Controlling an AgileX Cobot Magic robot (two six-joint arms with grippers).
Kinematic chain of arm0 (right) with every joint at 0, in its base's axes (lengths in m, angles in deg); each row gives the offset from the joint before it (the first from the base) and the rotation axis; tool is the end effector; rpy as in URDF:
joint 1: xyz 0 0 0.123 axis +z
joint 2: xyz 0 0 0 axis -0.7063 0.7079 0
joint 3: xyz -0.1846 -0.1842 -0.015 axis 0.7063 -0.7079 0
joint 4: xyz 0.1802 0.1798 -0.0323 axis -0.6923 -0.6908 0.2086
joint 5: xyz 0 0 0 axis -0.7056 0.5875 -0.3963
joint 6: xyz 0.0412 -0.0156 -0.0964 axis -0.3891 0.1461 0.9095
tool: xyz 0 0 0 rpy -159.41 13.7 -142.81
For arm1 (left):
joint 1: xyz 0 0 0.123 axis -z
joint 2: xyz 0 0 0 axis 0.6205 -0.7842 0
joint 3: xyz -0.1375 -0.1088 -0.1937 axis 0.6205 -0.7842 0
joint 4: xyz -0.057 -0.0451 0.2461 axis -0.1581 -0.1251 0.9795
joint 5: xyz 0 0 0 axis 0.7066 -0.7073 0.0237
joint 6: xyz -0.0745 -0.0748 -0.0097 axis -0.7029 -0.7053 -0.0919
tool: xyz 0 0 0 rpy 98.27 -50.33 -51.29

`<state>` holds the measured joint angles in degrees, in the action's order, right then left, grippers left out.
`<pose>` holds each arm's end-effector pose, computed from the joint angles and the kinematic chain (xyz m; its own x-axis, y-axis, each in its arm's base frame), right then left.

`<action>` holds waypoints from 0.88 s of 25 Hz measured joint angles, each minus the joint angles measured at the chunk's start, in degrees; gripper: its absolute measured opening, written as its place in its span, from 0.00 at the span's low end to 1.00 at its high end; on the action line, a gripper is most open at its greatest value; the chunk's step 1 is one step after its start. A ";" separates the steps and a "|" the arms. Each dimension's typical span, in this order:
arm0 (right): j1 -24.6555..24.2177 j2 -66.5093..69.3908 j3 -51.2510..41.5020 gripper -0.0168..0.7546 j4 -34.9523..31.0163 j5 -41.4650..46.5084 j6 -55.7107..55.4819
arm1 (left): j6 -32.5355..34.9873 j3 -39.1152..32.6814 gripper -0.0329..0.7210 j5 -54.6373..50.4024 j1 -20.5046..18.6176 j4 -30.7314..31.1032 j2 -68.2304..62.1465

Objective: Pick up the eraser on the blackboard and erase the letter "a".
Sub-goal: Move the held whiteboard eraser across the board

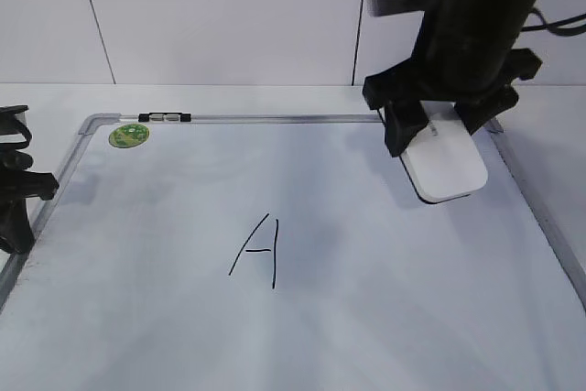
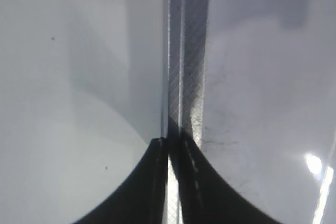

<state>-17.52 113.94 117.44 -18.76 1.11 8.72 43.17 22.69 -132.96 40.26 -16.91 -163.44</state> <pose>0.3316 0.1619 0.2472 -0.9159 -0.3445 -0.2062 -0.3397 0.9387 -0.0591 0.3280 -0.0251 0.1091 -0.9988 -0.0400 -0.0265 -0.0361 0.9901 -0.1357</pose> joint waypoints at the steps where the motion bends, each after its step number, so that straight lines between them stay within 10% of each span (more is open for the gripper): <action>1: -0.33 -0.99 0.00 0.72 0.50 0.00 -0.38 | 0.00 0.00 0.10 0.00 0.00 0.00 0.00; 22: -12.43 -10.86 -3.70 0.72 3.93 1.17 -2.21 | 0.00 0.00 0.10 0.00 0.00 0.00 -0.03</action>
<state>-29.95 103.08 113.74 -14.82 2.27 6.51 43.17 22.69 -132.96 40.26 -16.91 -163.47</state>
